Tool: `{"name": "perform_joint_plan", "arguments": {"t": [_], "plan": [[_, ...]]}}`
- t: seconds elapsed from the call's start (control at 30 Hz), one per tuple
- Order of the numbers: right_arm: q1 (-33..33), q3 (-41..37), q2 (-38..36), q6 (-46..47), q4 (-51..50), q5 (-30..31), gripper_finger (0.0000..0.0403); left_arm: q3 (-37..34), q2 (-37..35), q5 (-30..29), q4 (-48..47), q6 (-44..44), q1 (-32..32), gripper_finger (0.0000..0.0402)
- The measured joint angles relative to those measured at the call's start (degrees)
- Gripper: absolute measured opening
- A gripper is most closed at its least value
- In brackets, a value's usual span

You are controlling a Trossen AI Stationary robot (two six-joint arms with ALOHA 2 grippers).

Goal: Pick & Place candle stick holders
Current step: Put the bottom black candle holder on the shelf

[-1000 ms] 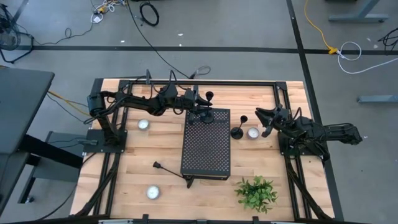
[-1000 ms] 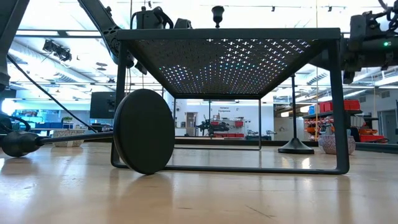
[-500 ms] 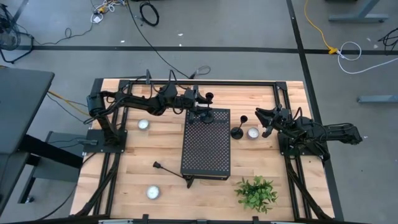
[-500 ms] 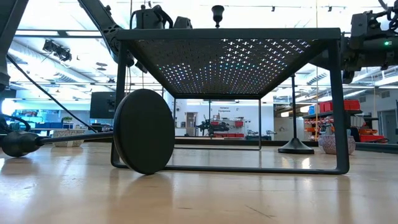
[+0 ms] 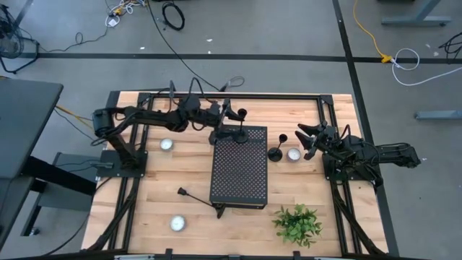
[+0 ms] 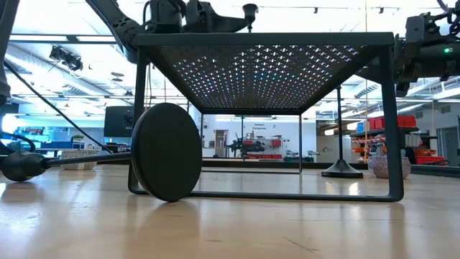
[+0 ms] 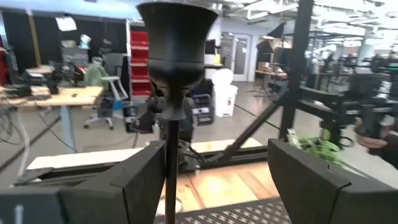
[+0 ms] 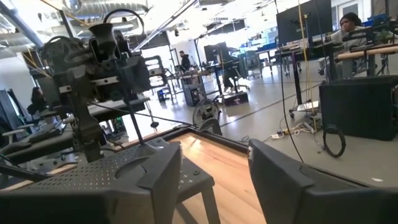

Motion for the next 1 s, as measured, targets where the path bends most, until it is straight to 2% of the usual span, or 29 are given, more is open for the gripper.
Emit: {"name": "perform_joint_plan", "arguments": {"t": [0.13,0.33,0.53,0.7,0.87,1.0], "plan": [[0.0,0.0,0.0,-0.2,0.0,0.0,0.0199,0.0,-4.6,1.1,-11.0,0.5,2.0,0.0272],[0.0,0.0,0.0,-0.2,0.0,0.0,0.0201,0.0,-11.7,-1.1,-27.3,4.5,4.9,0.0273],[0.0,0.0,0.0,-0.3,0.0,0.0,0.0201,0.0,-17.5,-2.2,-45.4,5.0,4.7,0.0273],[0.0,0.0,0.0,-0.4,0.0,0.0,0.0201,0.0,-22.0,-13.6,-61.4,9.2,-0.6,0.0273],[0.0,0.0,0.0,-0.3,0.0,0.0,0.0201,0.0,-25.6,-19.1,-68.9,9.3,-7.8,0.0273],[0.0,0.0,0.0,0.0,-0.1,0.0,0.0201,0.1,-28.0,-26.0,-75.8,8.8,-13.0,0.0273]]}}
